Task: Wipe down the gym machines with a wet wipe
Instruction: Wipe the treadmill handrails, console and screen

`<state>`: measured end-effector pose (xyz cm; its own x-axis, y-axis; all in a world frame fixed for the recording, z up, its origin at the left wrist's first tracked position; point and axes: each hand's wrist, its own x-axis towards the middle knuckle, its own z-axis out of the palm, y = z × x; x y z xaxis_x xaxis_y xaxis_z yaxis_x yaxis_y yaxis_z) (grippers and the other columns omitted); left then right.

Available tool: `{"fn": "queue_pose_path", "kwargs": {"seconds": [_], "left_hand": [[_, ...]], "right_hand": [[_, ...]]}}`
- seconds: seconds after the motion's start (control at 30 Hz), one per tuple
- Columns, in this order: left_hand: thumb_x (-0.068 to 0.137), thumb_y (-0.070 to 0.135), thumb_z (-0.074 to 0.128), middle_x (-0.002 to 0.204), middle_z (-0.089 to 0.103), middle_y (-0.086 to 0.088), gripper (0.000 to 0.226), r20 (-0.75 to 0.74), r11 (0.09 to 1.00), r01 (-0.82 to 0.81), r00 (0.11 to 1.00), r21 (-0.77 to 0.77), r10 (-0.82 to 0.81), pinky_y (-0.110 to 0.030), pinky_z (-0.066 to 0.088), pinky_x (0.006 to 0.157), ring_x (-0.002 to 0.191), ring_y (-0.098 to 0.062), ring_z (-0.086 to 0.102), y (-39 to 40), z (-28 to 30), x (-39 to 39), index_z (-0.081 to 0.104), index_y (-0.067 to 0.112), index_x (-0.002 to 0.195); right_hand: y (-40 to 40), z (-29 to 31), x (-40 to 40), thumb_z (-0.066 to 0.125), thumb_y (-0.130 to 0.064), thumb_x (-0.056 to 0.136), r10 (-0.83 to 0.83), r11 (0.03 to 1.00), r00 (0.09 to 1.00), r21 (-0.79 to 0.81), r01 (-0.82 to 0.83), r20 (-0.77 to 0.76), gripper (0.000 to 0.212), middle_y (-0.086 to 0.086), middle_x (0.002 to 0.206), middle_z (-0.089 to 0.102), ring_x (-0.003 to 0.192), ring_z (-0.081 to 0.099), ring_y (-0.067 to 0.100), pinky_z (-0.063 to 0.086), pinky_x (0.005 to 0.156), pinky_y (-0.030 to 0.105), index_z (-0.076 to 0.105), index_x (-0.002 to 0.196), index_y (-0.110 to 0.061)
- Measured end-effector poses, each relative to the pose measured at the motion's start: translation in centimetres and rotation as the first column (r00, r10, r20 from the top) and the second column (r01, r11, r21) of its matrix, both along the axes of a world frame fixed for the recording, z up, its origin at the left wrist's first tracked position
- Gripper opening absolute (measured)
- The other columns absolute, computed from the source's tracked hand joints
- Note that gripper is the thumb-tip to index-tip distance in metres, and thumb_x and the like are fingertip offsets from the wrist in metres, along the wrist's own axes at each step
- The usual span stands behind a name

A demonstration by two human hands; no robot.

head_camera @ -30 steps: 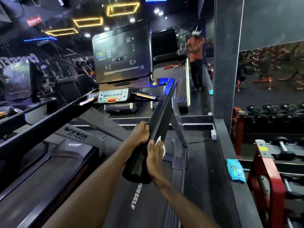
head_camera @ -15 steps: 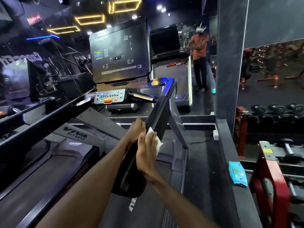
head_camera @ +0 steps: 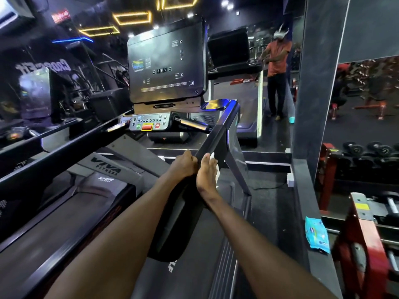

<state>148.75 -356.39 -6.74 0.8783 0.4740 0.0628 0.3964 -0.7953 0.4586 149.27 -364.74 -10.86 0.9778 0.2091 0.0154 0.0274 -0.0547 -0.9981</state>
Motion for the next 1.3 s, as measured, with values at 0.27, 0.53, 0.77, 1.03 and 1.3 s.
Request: {"fn": "queue_pose_path", "kwargs": {"seconds": [0.27, 0.53, 0.77, 1.03, 1.3], "left_hand": [[0.098, 0.025, 0.049, 0.120, 0.060, -0.023, 0.029, -0.029, 0.998, 0.045, 0.999, 0.037, -0.044, -0.038, 0.042, 0.082, 0.110, -0.039, 0.057, 0.3, 0.4, 1.7, 0.051, -0.001, 0.112], [0.099, 0.020, 0.037, 0.121, 0.059, -0.027, 0.026, 0.039, 0.994, -0.020, 0.999, 0.106, 0.016, -0.041, 0.042, 0.087, 0.112, -0.042, 0.055, -0.1, -0.1, 3.0, 0.052, 0.002, 0.107], [0.097, 0.021, 0.049, 0.111, 0.064, -0.023, 0.012, 0.050, 0.995, 0.031, 0.998, 0.098, -0.036, -0.037, 0.039, 0.076, 0.103, -0.039, 0.058, 0.2, 0.2, 4.7, 0.047, 0.009, 0.092], [0.096, 0.023, 0.049, 0.107, 0.064, -0.018, 0.014, 0.035, 0.998, -0.005, 0.999, 0.065, 0.003, -0.036, 0.038, 0.073, 0.103, -0.036, 0.059, 0.7, 0.3, 5.9, 0.049, 0.011, 0.088], [0.095, 0.017, 0.044, 0.095, 0.063, -0.014, 0.016, 0.077, 0.995, -0.018, 0.997, 0.100, 0.010, -0.033, 0.035, 0.070, 0.086, -0.030, 0.055, 1.0, -0.1, 7.1, 0.046, 0.014, 0.080]], "right_hand": [[0.5, -0.6, -1.2, 0.018, -0.047, 0.107, 0.090, 0.995, 0.996, -0.041, -0.089, 0.023, 0.068, 0.011, 0.167, 0.000, 0.154, 0.000, 0.025, -0.002, 0.122, 0.037, 0.004, 0.159, -0.006], [-0.1, -3.0, 0.0, 0.024, -0.038, 0.108, 0.054, 0.999, 0.999, 0.009, -0.054, -0.005, 0.063, 0.014, 0.166, 0.007, 0.154, 0.003, 0.022, 0.000, 0.123, 0.039, 0.005, 0.158, -0.003], [0.4, -1.3, 4.9, 0.018, -0.047, 0.107, 0.109, 0.994, 0.994, -0.025, -0.108, 0.025, 0.067, 0.008, 0.167, -0.002, 0.154, -0.002, 0.022, -0.003, 0.122, 0.036, 0.002, 0.159, -0.008], [0.3, -1.1, 4.3, 0.018, -0.043, 0.108, 0.149, 0.986, 0.989, -0.074, -0.147, 0.021, 0.065, 0.010, 0.166, -0.007, 0.154, -0.005, 0.024, -0.006, 0.123, 0.037, 0.000, 0.158, -0.005], [0.4, -2.0, 8.3, 0.022, -0.039, 0.108, 0.118, 0.993, 0.962, -0.018, -0.118, 0.245, 0.055, -0.001, 0.167, -0.001, 0.153, -0.007, 0.012, -0.007, 0.123, 0.033, 0.016, 0.159, -0.019]]}}
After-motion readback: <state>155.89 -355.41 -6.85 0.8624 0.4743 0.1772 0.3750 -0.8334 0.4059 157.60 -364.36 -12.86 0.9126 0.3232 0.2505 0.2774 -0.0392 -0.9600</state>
